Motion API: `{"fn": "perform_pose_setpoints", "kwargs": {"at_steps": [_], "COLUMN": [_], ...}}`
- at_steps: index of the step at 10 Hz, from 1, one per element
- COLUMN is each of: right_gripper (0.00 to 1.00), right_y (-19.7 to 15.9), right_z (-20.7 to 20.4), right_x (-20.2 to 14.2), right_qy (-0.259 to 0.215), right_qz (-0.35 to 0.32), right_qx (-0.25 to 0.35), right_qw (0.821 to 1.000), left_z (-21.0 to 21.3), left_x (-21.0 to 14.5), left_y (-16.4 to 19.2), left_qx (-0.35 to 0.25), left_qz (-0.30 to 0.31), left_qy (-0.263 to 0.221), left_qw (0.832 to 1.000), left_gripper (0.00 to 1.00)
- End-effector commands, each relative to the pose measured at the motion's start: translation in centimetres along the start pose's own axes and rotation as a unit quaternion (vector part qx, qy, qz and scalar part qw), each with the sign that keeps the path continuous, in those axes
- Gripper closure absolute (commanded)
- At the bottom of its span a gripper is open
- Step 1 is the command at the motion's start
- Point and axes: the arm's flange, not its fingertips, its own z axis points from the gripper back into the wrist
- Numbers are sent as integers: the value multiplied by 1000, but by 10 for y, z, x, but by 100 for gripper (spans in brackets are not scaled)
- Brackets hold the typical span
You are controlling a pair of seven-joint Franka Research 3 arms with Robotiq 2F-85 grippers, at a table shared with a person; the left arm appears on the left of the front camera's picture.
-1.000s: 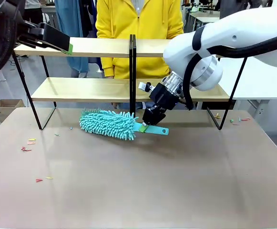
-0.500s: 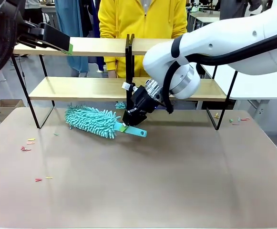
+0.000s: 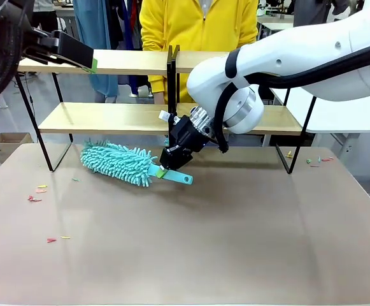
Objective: Clean the shelves.
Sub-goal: Clean another randomly selected level of the Shelf with the Duster.
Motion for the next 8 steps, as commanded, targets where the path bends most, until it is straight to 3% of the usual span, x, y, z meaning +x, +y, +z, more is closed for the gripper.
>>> {"fn": "perform_pose_setpoints", "kwargs": {"at_steps": [1,5,8], "right_gripper": [88,88,88], "right_y": [8,8,13], "right_z": [1,1,-5], "right_x": [8,7,0], "right_qy": [-21,-14,77], "right_qz": [1,3,40], "right_qx": [-3,1,53], "right_qw": [1000,1000,995], "left_z": [0,0,0], "left_x": [-3,-3,-3], "left_y": [1,1,1], "left_qx": [2,2,2], "left_qz": [1,1,1], "left_qy": [-1,-1,-1], "left_qw": [1000,1000,1000], "left_gripper": [0,0,0]}}
